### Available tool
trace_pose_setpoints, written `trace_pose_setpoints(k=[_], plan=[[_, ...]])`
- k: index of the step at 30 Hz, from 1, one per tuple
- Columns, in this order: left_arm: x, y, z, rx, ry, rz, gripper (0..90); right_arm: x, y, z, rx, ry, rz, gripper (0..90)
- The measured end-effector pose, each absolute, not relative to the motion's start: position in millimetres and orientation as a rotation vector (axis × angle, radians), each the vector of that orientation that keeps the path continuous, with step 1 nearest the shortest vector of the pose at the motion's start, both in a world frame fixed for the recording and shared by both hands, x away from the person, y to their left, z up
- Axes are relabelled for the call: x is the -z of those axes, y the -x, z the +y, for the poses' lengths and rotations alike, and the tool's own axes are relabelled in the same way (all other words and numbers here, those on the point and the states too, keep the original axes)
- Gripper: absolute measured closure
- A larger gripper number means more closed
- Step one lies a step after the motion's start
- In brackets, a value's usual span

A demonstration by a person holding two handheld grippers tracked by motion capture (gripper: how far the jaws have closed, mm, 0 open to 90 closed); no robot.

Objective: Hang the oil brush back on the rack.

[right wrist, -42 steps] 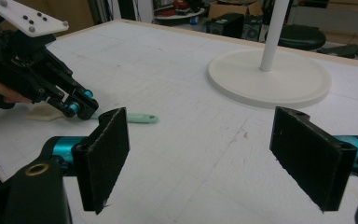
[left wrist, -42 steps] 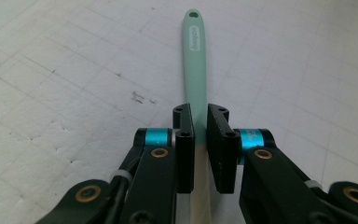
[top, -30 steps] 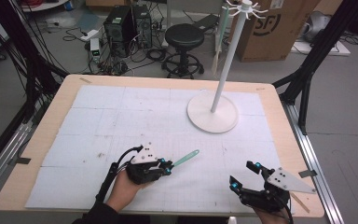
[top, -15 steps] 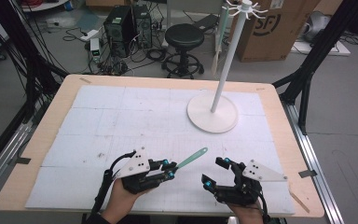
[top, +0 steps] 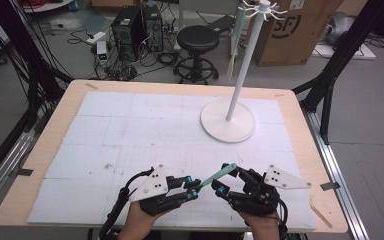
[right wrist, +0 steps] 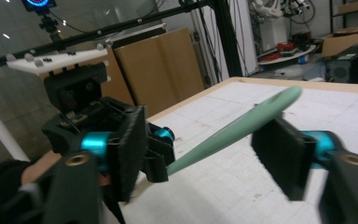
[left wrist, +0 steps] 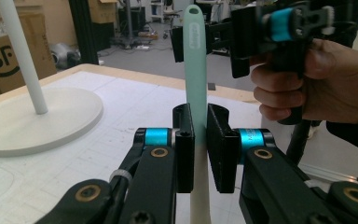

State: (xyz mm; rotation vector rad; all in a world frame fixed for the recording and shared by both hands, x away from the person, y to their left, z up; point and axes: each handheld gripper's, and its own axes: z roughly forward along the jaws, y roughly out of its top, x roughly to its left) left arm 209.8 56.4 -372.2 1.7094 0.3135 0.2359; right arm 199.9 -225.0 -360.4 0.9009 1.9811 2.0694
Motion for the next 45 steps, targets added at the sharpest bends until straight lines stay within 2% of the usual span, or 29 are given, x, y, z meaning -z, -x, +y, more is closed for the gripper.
trace_pose_setpoints(k=[7, 10, 15, 16, 17, 18, 22, 26, 28, 31, 34, 38, 39, 40, 41, 45], plan=[[371, -207, 57, -0.249, -1.688, 0.309, 81.7, 359, -202, -229, -2.157, -0.946, 1.96, 60.5], [371, -206, 56, -0.254, -1.682, 0.301, 81.7, 358, -202, -230, -2.173, -0.939, 1.954, 75.1], [372, -205, 55, -0.241, -1.669, 0.283, 81.1, 351, -197, -224, -2.188, -0.864, 1.972, 83.0], [372, -205, 56, -0.243, -1.662, 0.28, 77.3, 348, -196, -222, -2.176, -0.841, 1.974, 83.2], [371, -206, 56, -0.222, -1.657, 0.284, 64.4, 345, -194, -221, -2.167, -0.819, 1.985, 83.2], [371, -207, 57, -0.191, -1.653, 0.28, 58.8, 341, -193, -220, -2.159, -0.801, 1.993, 83.3], [369, -211, 62, -0.125, -1.659, 0.25, 51.4, 323, -192, -218, -2.089, -0.704, 2.1, 83.2], [367, -211, 66, -0.082, -1.69, 0.213, 56.2, 308, -198, -216, -1.985, -0.592, 2.256, 83.1], [367, -211, 66, -0.062, -1.712, 0.178, 63.3, 304, -202, -215, -1.965, -0.535, 2.312, 83.0], [368, -211, 64, -0.041, -1.75, 0.147, 69.5, 300, -205, -212, -1.971, -0.469, 2.379, 83.0], [368, -210, 63, -0.04, -1.756, 0.125, 82.5, 300, -207, -208, -1.985, -0.428, 2.395, 82.9], [367, -211, 64, -0.028, -1.743, 0.135, 84.4, 303, -206, -205, -2.039, -0.414, 2.351, 82.1], [367, -211, 64, -0.024, -1.732, 0.144, 84.6, 305, -205, -205, -2.072, -0.427, 2.325, 81.1], [366, -211, 64, -0.018, -1.72, 0.15, 84.7, 307, -204, -204, -2.104, -0.442, 2.284, 74.2], [366, -211, 64, -0.003, -1.704, 0.156, 84.8, 310, -202, -204, -2.124, -0.463, 2.233, 62.2], [365, -212, 65, 0.016, -1.677, 0.152, 84.8, 322, -195, -202, -2.157, -0.444, 2.133, 61.0]])
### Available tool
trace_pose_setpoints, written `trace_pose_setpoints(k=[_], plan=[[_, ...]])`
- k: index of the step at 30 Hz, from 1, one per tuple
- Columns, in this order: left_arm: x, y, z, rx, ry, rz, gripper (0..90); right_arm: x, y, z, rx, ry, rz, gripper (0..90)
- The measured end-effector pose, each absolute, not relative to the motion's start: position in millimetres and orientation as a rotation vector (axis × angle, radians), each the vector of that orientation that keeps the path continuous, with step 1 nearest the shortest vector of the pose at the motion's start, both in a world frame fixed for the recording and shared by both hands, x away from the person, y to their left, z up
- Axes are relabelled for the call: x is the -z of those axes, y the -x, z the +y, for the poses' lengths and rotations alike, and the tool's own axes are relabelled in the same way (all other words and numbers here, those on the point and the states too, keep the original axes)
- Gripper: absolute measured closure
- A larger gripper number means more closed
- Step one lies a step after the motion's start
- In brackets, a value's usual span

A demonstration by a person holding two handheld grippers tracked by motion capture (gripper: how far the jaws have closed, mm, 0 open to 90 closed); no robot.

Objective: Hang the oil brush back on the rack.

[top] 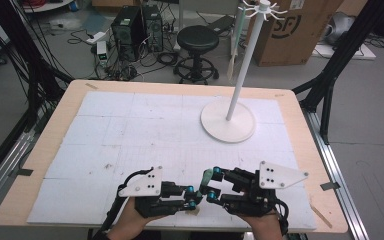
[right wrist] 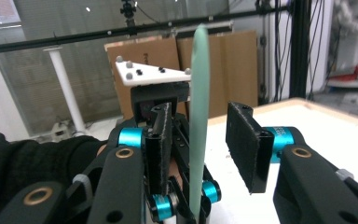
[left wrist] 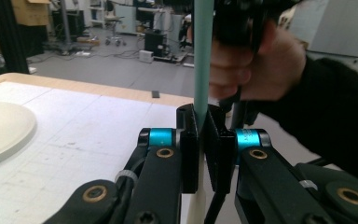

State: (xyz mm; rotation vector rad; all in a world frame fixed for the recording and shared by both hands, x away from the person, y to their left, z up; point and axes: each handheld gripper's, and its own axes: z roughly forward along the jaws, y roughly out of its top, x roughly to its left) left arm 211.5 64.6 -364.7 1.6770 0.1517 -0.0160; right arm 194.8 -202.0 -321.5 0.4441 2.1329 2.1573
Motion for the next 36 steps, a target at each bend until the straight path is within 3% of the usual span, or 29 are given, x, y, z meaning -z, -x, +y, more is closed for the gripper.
trace_pose_setpoints(k=[3, 5, 7, 8, 9, 14, 21, 36], plan=[[364, -212, 65, 0.035, -1.654, 0.146, 84.8, 327, -194, -202, -2.185, -0.438, 2.106, 69.2], [363, -212, 65, 0.032, -1.652, 0.148, 84.7, 329, -195, -201, -2.194, -0.409, 2.111, 81.7], [363, -213, 65, 0.012, -1.651, 0.147, 83.5, 328, -195, -200, -2.19, -0.409, 2.108, 82.6], [363, -213, 66, -0.025, -1.654, 0.173, 74.8, 327, -196, -200, -2.179, -0.406, 2.105, 82.9], [363, -214, 67, -0.038, -1.658, 0.185, 59.0, 325, -197, -200, -2.169, -0.41, 2.087, 83.1], [364, -223, 91, -0.15, -1.638, 0.282, 38.8, 310, -213, -213, -2.147, -0.449, 2.053, 83.2], [366, -239, 136, -0.284, -1.597, 0.424, 20.2, 281, -260, -234, -2.048, -0.493, 2.086, 83.1], [366, -249, 198, -0.411, -1.562, 0.544, 20.4, 212, -354, -279, -2.06, -0.543, 2.02, 83.0]])
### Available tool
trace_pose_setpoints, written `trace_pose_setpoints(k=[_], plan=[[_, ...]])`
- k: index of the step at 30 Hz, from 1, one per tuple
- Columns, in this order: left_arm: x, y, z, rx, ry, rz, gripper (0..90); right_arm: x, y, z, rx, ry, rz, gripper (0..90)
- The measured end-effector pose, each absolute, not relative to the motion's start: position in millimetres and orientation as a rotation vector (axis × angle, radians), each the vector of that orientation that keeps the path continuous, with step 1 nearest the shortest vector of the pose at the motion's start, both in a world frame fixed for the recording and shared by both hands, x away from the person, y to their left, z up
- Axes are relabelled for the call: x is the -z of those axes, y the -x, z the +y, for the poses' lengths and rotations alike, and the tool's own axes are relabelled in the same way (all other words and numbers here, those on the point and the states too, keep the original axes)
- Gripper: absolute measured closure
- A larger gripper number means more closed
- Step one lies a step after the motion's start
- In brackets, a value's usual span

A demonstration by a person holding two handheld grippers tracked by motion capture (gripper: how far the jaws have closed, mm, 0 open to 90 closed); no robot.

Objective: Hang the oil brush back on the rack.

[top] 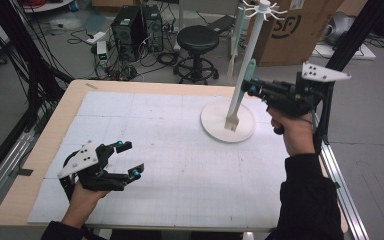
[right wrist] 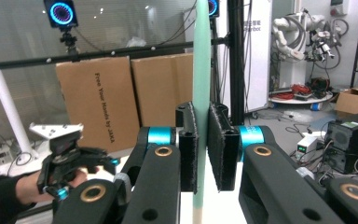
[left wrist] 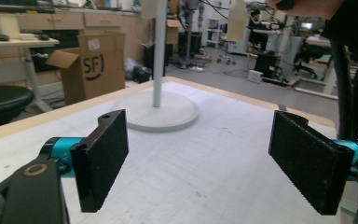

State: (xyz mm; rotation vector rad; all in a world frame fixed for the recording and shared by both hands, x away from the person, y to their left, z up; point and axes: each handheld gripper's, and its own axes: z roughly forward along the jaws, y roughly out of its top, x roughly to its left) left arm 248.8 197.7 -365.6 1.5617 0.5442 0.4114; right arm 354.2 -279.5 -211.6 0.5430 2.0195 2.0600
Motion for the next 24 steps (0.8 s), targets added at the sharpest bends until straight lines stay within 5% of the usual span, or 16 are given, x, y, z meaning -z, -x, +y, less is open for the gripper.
trace_pose_setpoints(k=[24], plan=[[349, -254, 237, -0.5, -1.528, 0.607, 20.1, 183, -438, -311, -2.118, -0.622, 1.955, 83.0]])
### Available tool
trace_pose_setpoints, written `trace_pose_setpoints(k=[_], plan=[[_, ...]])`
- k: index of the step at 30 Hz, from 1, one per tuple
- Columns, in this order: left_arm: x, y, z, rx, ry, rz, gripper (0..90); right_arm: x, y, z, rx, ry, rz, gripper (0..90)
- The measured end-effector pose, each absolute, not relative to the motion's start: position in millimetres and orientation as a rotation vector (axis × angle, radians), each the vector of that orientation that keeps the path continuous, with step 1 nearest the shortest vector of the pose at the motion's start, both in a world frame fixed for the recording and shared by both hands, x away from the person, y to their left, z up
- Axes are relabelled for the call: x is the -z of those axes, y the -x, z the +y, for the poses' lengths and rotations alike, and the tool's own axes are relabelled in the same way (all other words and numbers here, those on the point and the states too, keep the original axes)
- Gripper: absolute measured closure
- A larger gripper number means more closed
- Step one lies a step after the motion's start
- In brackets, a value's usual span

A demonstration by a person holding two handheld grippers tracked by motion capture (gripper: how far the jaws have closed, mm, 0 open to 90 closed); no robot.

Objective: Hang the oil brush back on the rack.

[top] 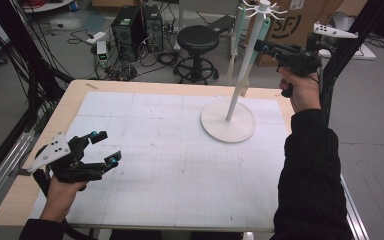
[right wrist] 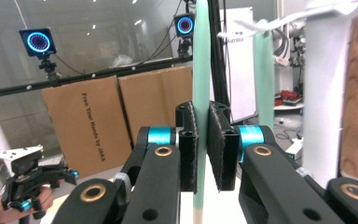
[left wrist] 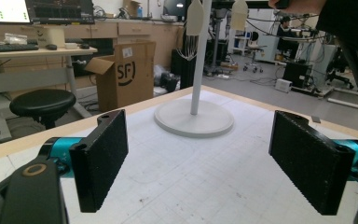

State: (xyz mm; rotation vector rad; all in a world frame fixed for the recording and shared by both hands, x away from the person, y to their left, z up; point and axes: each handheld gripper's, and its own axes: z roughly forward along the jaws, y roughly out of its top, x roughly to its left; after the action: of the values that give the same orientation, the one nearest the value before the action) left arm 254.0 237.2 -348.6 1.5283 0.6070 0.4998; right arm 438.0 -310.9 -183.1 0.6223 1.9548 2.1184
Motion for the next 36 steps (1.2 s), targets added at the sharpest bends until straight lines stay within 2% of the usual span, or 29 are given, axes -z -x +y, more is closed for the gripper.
trace_pose_setpoints(k=[20, 24, 28, 31, 34, 36], plan=[[347, -255, 238, -0.502, -1.52, 0.605, 20.1, 187, -451, -315, -2.044, -0.722, 1.956, 81.6], [347, -255, 238, -0.502, -1.514, 0.6, 19.7, 188, -442, -318, -1.965, -0.752, 1.951, 63.7], [347, -257, 238, -0.498, -1.509, 0.594, 19.5, 190, -428, -328, -1.897, -0.838, 1.946, 51.2], [348, -259, 239, -0.488, -1.495, 0.6, 19.2, 192, -412, -330, -1.835, -0.815, 1.948, 50.4], [349, -262, 240, -0.476, -1.49, 0.607, 18.5, 200, -392, -334, -1.791, -0.833, 1.944, 42.8], [350, -264, 241, -0.481, -1.489, 0.618, 18.1, 210, -377, -335, -1.755, -0.831, 1.953, 41.6]])
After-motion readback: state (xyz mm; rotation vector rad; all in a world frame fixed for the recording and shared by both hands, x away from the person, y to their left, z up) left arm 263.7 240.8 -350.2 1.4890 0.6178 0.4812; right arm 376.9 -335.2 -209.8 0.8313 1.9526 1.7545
